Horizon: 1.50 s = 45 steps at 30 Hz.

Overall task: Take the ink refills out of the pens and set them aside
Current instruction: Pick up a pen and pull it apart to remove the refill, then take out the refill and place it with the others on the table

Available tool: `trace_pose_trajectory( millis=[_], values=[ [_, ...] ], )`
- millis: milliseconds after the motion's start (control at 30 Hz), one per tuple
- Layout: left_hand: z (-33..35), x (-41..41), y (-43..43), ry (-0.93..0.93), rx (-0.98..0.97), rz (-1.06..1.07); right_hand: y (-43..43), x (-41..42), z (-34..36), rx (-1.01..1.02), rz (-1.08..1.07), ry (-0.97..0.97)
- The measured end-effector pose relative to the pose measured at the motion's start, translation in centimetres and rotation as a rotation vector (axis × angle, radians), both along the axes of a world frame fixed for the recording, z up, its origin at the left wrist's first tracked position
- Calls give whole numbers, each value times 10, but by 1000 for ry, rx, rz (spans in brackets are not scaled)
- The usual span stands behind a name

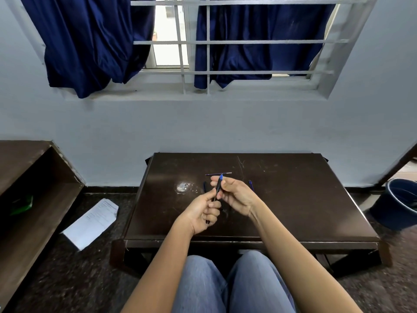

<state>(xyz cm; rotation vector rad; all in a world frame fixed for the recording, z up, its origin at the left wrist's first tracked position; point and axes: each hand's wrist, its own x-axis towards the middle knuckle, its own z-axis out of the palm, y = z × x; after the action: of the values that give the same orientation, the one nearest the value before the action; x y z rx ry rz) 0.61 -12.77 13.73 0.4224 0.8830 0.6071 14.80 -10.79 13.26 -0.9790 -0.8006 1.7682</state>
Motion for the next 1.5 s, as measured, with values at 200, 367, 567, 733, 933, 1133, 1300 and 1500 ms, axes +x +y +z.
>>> trace_pose_trajectory(
  millis=[200, 367, 567, 733, 933, 1133, 1300, 1500],
  values=[
    [5, 12, -6, 240, 268, 115, -5, -3, 6, -9, -109, -46],
    [-1, 12, -12, 316, 326, 130, -4, 2, 2, -78, -121, -76],
    [-4, 14, -16, 418, 389, 99, -4, 0, 3, -48, -108, -233],
    [-1, 14, -17, 453, 412, 106, -7, -2, 3, -50, -63, -166],
    [-2, 15, -18, 441, 398, 116, -8, 2, 2, -45, -65, -186],
    [-4, 18, -17, 499, 415, 112, -9, 0, -3, -59, -35, -227],
    [-8, 16, -13, 465, 349, 130, -5, 3, -5, -102, -55, -125],
    [-15, 16, -10, 479, 347, 113, -4, 1, -9, -132, -32, -140]
  ],
)
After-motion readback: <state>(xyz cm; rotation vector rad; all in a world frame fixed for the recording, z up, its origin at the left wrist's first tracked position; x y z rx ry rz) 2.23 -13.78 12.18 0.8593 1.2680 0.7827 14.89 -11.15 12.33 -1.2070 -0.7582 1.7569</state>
